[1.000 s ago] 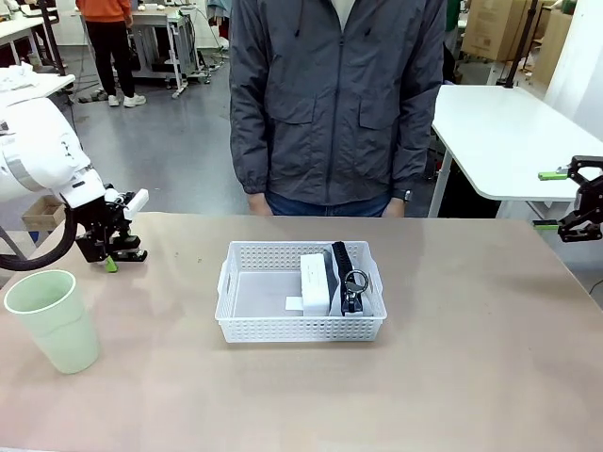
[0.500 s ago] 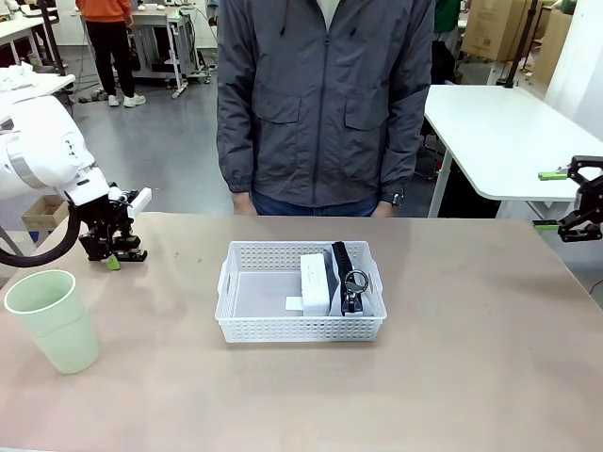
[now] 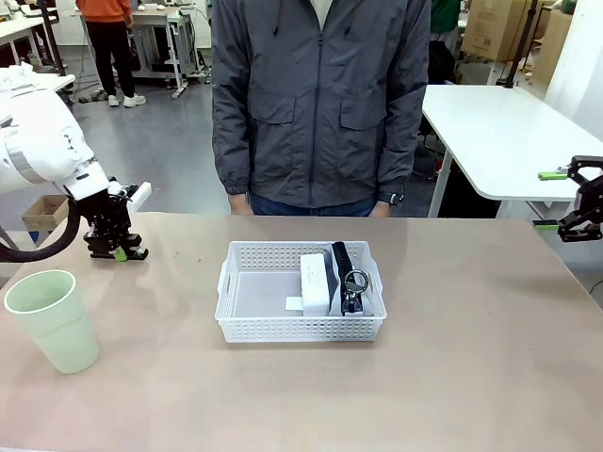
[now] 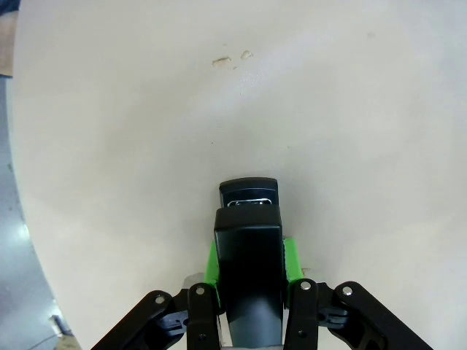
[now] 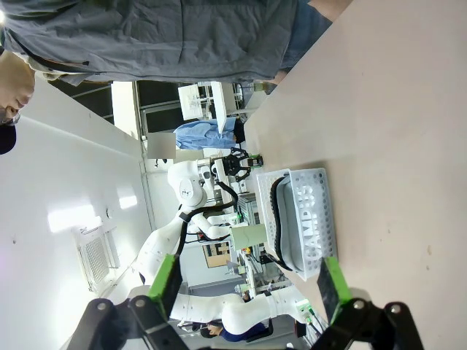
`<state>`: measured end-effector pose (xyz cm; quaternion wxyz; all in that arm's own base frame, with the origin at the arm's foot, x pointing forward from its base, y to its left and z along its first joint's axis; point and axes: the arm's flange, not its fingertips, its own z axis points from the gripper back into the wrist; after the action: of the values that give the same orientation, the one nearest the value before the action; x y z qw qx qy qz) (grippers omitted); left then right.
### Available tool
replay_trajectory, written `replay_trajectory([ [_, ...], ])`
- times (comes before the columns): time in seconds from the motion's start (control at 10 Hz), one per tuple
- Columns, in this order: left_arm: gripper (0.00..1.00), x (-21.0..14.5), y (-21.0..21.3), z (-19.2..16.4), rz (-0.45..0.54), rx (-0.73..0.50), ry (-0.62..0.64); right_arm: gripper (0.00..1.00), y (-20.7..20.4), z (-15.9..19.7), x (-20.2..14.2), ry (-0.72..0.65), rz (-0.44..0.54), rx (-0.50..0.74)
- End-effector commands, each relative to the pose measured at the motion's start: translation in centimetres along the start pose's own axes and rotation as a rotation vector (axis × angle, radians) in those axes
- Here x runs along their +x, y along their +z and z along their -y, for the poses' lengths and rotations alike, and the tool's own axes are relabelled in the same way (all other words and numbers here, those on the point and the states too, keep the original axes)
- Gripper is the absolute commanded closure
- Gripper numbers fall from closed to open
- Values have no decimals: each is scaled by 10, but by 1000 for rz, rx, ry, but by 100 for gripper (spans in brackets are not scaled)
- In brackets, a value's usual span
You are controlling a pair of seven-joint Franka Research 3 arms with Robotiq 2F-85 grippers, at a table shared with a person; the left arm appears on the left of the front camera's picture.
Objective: Efficiently arrange items inside the basket to fit them all.
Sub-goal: Pick up the Stapler and place it inside the Organizing basket.
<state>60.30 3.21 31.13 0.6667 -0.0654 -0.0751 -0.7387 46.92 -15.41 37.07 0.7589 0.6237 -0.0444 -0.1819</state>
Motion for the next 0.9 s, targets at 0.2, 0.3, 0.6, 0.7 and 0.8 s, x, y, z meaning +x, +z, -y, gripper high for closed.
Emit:
replay_trajectory([
  [0.2, 100, 0, -6, 4, -15, -38, 16, 0, 3, -1, 0, 19, -13, -3],
  [0.3, 100, 0, -5, 5, -16, -36, 20, 0, 3, -1, 0, 19, -13, -3],
  [0.6, 100, 4, 56, 40, 41, 73, 108, 0, 3, -1, 0, 19, -13, -3],
  [0.7, 100, 3, 87, 58, 80, 123, 131, 0, 3, -1, 0, 19, -13, -3],
  [0.8, 100, -1, 115, 72, 110, 157, 147, 0, 3, -1, 0, 19, -13, -3],
])
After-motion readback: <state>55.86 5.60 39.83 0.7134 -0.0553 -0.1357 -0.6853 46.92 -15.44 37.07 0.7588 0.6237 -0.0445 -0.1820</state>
